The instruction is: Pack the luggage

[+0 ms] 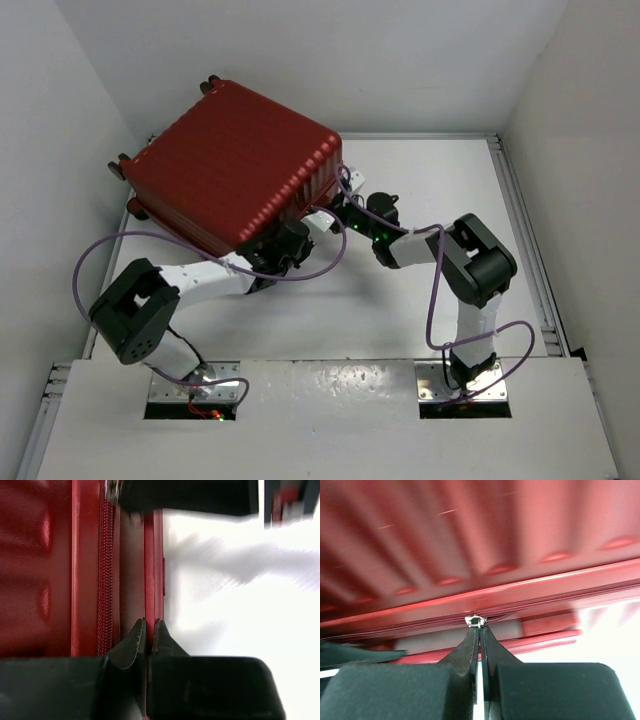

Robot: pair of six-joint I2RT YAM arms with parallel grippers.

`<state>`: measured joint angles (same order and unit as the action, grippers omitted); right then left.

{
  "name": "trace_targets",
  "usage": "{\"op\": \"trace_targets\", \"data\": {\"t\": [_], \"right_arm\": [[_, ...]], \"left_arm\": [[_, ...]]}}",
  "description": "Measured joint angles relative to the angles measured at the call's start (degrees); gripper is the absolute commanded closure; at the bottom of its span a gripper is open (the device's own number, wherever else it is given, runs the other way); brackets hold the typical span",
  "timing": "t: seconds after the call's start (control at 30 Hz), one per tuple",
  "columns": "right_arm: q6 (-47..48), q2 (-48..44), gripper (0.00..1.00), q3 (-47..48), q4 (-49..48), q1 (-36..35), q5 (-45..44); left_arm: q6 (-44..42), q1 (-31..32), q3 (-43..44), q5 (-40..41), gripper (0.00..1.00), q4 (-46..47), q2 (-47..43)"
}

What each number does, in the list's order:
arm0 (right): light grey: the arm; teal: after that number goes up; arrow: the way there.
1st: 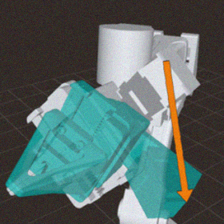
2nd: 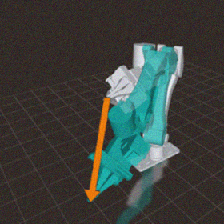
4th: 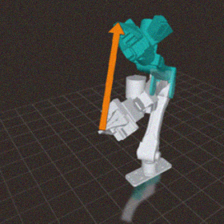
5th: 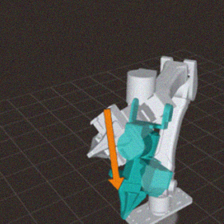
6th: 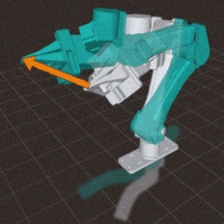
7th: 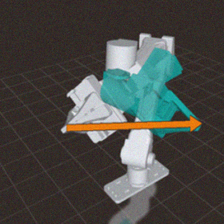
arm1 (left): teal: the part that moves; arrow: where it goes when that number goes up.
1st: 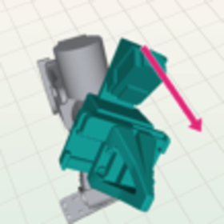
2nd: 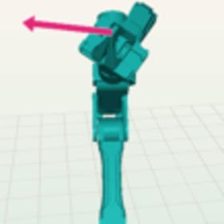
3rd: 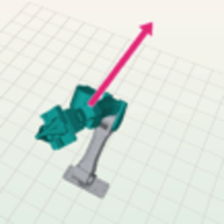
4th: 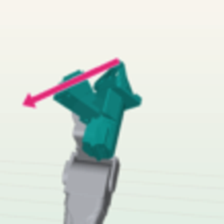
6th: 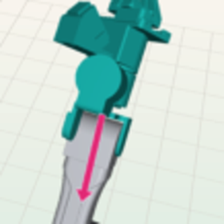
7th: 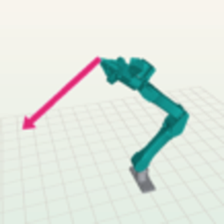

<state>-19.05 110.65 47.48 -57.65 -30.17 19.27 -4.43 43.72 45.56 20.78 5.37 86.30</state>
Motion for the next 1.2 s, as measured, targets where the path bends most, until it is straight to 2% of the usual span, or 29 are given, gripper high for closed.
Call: {"op": "trace_targets", "data": {"t": [0.4,0.7,0.9,1.2], "right_arm": [[3.06,0.52,1.0,1.16,-0.11,3.74,1.07],[6.14,0.85,1.0,1.14,0.2,8.22,0.22],[7.1,0.85,1.0,0.96,0.28,9.11,1.79],[6.69,3.87,1.0,3.43,-0.87,9.14,7.37]], "left_arm": [[-1.62,-1.44,-10.32,-3.5,1.0,0.92,-10.99],[-6.12,-3.65,-12.85,-6.64,1.0,-3.19,-16.65],[-13.35,-7.21,-16.55,-12.66,1.0,-6.05,-23.56],[-31.36,-16.13,-22.6,-25.2,1.0,-12.79,-36.35]]}}
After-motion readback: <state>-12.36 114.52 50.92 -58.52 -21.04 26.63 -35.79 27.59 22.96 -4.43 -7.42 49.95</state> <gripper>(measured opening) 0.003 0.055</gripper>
